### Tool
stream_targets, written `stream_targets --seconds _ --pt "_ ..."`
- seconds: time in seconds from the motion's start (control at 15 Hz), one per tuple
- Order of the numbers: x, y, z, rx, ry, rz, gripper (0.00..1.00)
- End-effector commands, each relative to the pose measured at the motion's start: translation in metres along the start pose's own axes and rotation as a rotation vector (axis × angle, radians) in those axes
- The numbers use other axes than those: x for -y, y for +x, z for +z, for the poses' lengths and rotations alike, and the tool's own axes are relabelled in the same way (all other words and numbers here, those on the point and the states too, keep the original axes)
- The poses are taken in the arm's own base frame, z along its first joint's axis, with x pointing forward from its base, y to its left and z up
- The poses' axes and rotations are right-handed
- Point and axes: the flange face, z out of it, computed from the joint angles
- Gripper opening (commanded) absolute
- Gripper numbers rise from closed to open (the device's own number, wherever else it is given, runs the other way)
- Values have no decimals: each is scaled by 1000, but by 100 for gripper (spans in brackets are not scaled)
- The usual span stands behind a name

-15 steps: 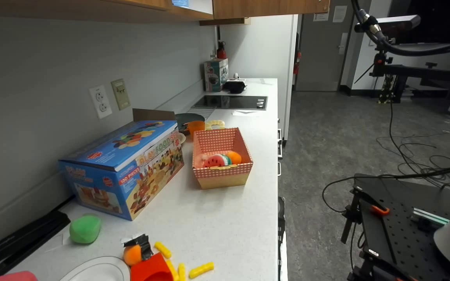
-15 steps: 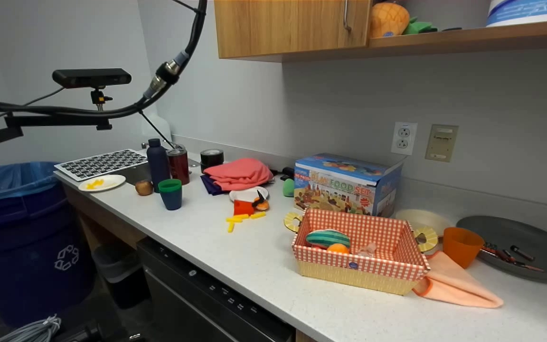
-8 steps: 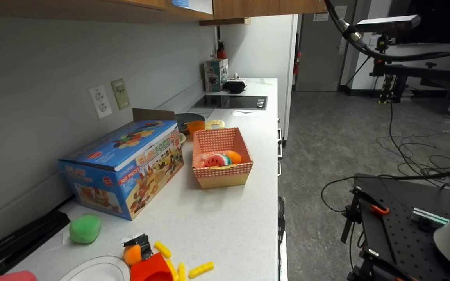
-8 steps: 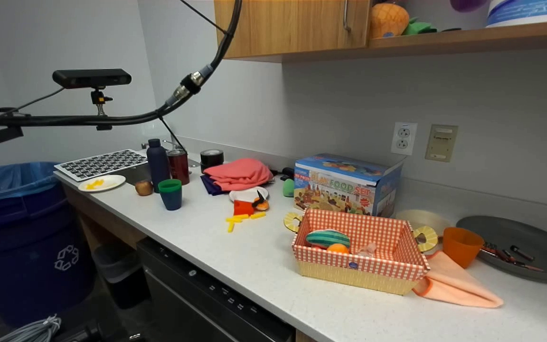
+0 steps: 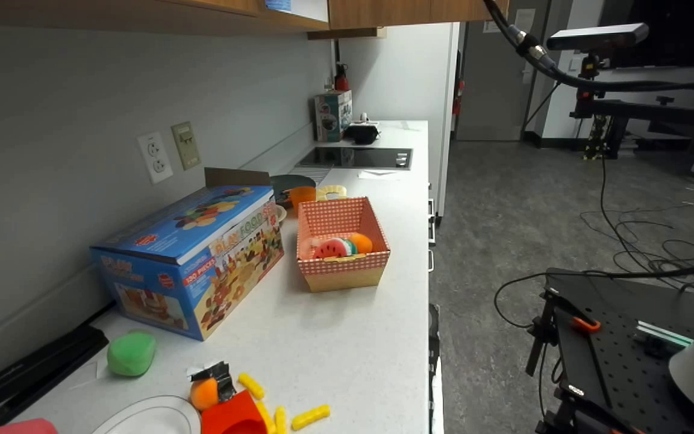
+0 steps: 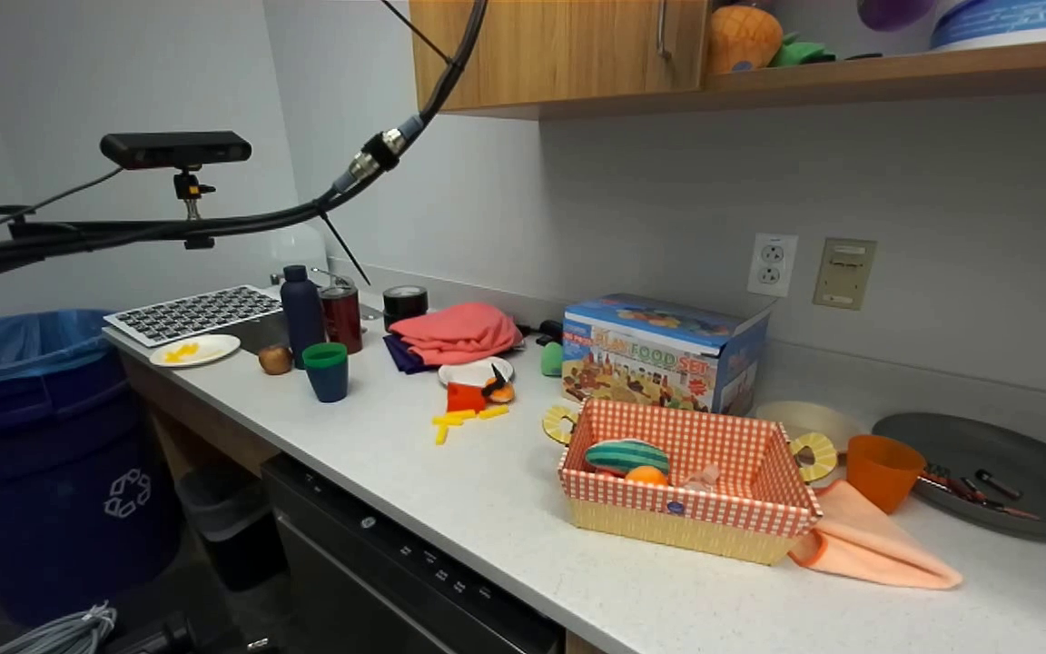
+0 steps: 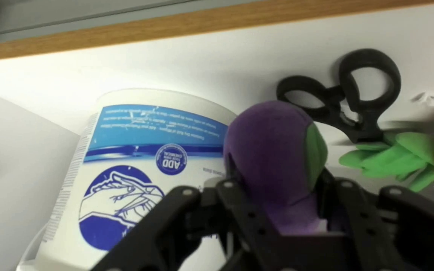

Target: Open the overhead cabinet door, pick up some plush toys from the basket and put them in the open cabinet, and then close the cabinet

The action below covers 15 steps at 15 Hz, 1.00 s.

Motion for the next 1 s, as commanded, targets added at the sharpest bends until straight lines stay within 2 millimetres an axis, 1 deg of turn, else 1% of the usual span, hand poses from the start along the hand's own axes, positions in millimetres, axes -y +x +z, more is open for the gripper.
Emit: stream_targets --seconds 0.0,0.13,0.2,0.4,0.53,0.8,0.93 --pt "4 17 -14 -51 37 -20 78" --pt "10 23 -25 -70 43 -30 94" --pt "13 25 -30 -78 41 -36 99" --pt "15 27 -42 -91 45 -35 100" --pt "14 23 -52 -82 41 -13 100" --pt "12 1 -71 -13 14 43 100" --pt "14 -17 -80 20 3 56 100"
